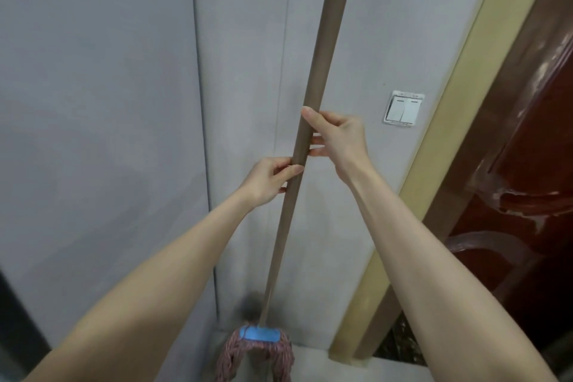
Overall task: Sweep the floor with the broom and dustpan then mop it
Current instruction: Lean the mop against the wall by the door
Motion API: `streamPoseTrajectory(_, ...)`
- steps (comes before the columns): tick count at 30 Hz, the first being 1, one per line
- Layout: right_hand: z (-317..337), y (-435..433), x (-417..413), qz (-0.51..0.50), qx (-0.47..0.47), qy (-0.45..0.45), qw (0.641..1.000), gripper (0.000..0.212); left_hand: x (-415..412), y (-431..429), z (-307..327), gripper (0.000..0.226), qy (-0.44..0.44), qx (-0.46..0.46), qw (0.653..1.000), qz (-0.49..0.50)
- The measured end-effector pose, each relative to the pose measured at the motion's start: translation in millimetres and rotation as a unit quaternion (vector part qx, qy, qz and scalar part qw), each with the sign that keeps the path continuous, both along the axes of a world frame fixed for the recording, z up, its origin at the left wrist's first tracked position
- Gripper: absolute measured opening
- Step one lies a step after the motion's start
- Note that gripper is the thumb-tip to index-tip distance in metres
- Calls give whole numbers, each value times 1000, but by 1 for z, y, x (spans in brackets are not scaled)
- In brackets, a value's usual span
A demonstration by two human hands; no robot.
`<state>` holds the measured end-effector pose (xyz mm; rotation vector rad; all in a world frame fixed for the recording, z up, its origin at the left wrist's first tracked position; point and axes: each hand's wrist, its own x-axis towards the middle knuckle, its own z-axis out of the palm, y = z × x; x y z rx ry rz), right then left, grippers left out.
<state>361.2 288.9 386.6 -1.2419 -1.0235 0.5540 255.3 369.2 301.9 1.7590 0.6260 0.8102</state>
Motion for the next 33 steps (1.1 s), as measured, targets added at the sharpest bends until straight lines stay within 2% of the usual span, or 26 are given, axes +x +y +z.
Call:
streamPoseTrajectory(5,3,24,16,6,17,1,1000,16,16,25,8,15,-11,4,1000,-12)
streamPoseTrajectory(8,-10,48,28,-5,-6,16,1000,15,27,46,-5,15,-1,-22,1000,-13)
streamPoseTrajectory(17,-124,119,66,17,-112,81,990,11,55,104,-119,23,46,-126,991,-12)
streamPoseTrajectory(25,-206,153,81,58,-189,140,970,6,61,124,-200,16,73,-219,973,5)
streamPoseTrajectory(33,-259,183,85,84,-250,124,957,7,56,147,-259,13,110,-224,968,27)
